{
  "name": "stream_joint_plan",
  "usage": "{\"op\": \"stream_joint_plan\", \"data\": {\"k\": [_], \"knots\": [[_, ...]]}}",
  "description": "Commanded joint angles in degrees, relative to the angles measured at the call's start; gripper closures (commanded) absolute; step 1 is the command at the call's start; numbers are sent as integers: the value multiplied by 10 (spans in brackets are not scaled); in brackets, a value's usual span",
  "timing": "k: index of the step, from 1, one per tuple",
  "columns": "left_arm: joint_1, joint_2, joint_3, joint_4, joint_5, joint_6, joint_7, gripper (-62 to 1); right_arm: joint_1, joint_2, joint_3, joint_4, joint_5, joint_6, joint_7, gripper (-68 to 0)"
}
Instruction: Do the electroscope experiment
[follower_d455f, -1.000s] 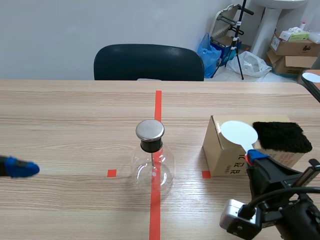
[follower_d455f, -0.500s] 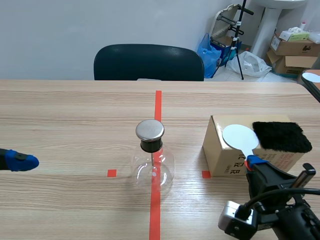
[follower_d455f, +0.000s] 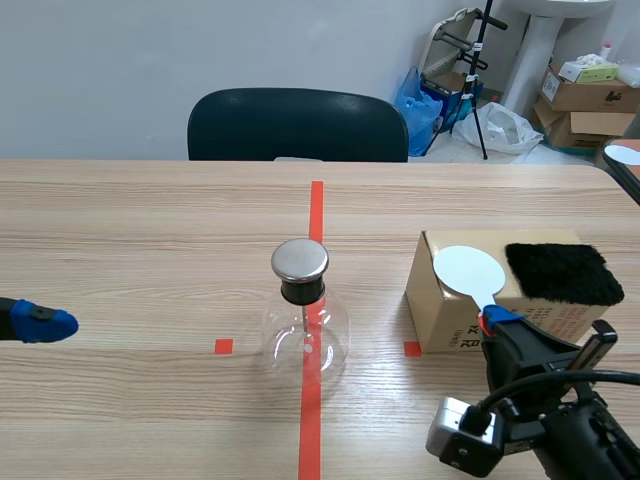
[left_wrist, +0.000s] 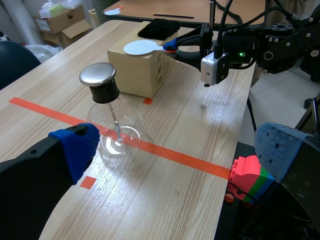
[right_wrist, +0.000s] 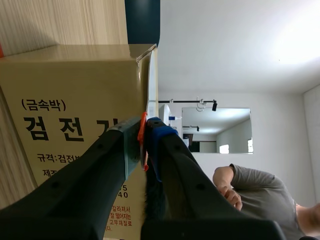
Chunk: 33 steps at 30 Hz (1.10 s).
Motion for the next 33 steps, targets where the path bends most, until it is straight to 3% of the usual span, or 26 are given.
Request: {"op": "stream_joint_plan", "data": {"k": [1, 4, 7, 19, 33], "knots": [[5, 3, -2, 3, -6, -1, -8, -623, 7, 3, 0, 6, 5, -5, 0, -9], [5, 3, -2, 3, -6, -1, -8, -623, 7, 3, 1, 6, 5, -5, -3, -26], [5, 3, -2, 3, -6, -1, -8, -623, 7, 3, 1, 6, 5, -5, -10, -106], [5, 3, -2, 3, -6, -1, -8, -623, 6, 3, 1, 6, 5, -7, -22, -667], [5, 3, -2, 3, -7, -1, -13, -623, 6, 3, 1, 6, 7, -8, -24, -679]]}}
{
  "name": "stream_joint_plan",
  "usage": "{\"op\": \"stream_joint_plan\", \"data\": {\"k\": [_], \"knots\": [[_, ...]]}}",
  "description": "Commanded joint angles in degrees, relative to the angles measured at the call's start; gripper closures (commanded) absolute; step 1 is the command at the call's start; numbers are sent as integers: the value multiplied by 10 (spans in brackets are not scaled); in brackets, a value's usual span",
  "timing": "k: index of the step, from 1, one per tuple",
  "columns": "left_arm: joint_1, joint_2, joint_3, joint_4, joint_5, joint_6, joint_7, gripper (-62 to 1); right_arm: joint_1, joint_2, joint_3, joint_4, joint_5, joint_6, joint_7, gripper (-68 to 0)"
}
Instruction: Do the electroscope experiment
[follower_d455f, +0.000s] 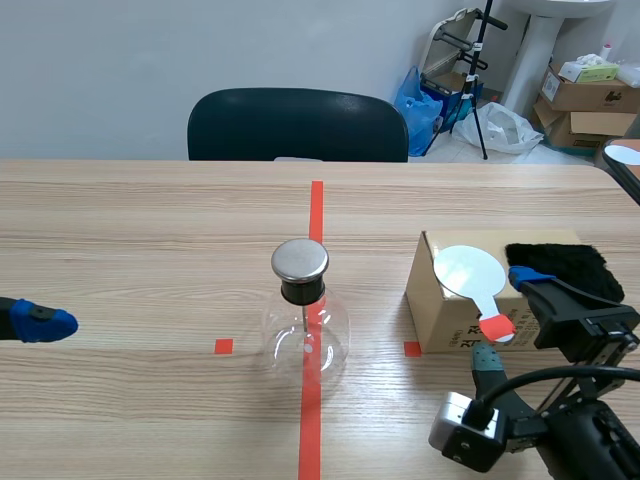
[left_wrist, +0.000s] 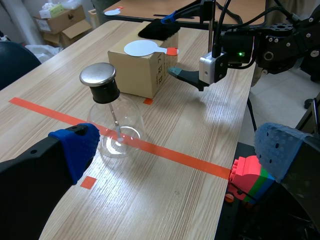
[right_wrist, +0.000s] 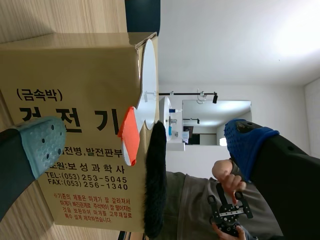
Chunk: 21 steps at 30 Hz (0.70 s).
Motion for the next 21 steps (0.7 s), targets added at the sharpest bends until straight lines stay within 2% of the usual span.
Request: {"op": "stream_joint_plan", "data": {"k": [1, 7, 13, 21], "knots": [[5, 3, -2, 3, -7, -1, -13, -623, 7, 3, 1, 6, 7, -8, -2, -679], [5, 3, -2, 3, -7, -1, -24, -623, 7, 3, 1, 6, 7, -8, -2, -679], [5, 3, -2, 3, -37, -1, -24, -623, 7, 3, 1, 6, 7, -8, -2, -679], [5, 3, -2, 3, -52, -1, -24, -623, 7, 3, 1, 6, 7, -8, -2, -679]]}}
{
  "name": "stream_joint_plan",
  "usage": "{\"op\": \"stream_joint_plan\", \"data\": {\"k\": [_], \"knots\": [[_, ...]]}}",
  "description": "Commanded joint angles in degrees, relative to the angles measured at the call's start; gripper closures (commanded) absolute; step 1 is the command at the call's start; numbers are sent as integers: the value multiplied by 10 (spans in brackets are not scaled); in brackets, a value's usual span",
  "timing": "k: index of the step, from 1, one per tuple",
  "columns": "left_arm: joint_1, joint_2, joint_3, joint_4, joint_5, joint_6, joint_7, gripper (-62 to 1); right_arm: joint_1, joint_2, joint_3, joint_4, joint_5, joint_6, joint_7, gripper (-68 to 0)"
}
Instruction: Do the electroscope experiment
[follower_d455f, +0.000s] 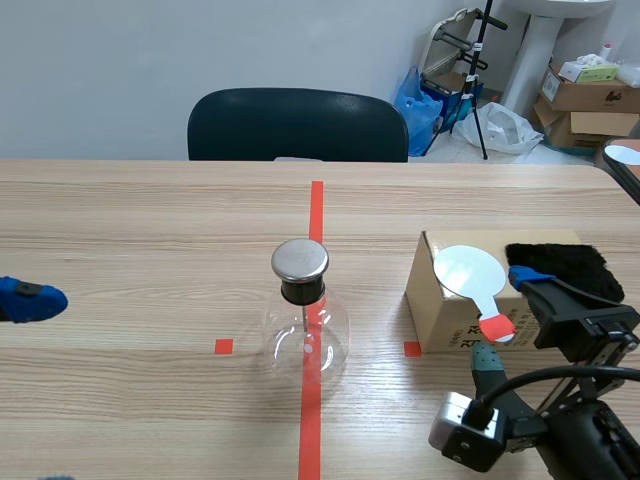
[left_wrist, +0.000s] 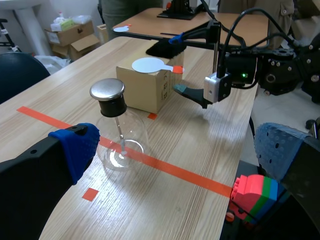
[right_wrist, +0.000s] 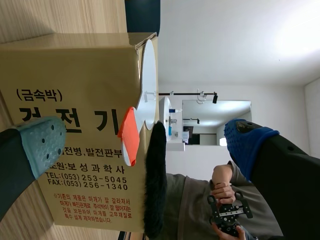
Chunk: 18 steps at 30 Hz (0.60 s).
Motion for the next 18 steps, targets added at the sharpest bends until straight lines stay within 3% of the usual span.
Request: {"op": "stream_joint_plan", "data": {"k": [1, 18], "knots": [[5, 3, -2, 3, -7, -1, -8, -623, 7, 3, 1, 6, 7, -8, -2, -679], [5, 3, -2, 3, -8, -1, -8, -623, 7, 3, 1, 6, 7, -4, -2, -679]]}}
